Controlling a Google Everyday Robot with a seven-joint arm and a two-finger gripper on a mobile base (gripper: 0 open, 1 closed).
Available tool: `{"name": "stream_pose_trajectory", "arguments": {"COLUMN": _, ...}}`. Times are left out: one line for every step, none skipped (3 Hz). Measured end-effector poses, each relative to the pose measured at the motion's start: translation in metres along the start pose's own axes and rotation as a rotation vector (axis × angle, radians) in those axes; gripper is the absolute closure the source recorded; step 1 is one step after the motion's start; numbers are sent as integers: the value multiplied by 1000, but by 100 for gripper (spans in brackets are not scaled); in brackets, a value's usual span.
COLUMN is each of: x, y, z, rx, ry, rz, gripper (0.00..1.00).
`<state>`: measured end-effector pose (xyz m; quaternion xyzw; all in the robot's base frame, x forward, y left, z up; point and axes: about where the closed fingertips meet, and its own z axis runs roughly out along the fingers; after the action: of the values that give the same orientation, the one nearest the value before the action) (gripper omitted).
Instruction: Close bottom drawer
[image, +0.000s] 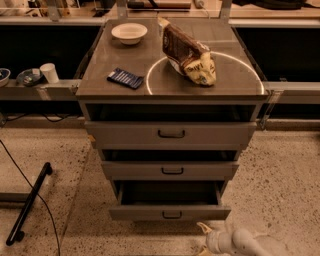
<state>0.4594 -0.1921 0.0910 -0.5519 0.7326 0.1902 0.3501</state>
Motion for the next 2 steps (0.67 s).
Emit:
{"name": "stream_pose_trajectory", "arguments": {"x": -22, "y": -16, "z": 35, "rx": -46, "ry": -16, "rz": -30, "gripper": 49}}
{"name": "stream_pose_trajectory", "arguments": {"x": -32, "y": -37, "z": 63, "rx": -66, "ry": -24, "rz": -36, "gripper": 74}}
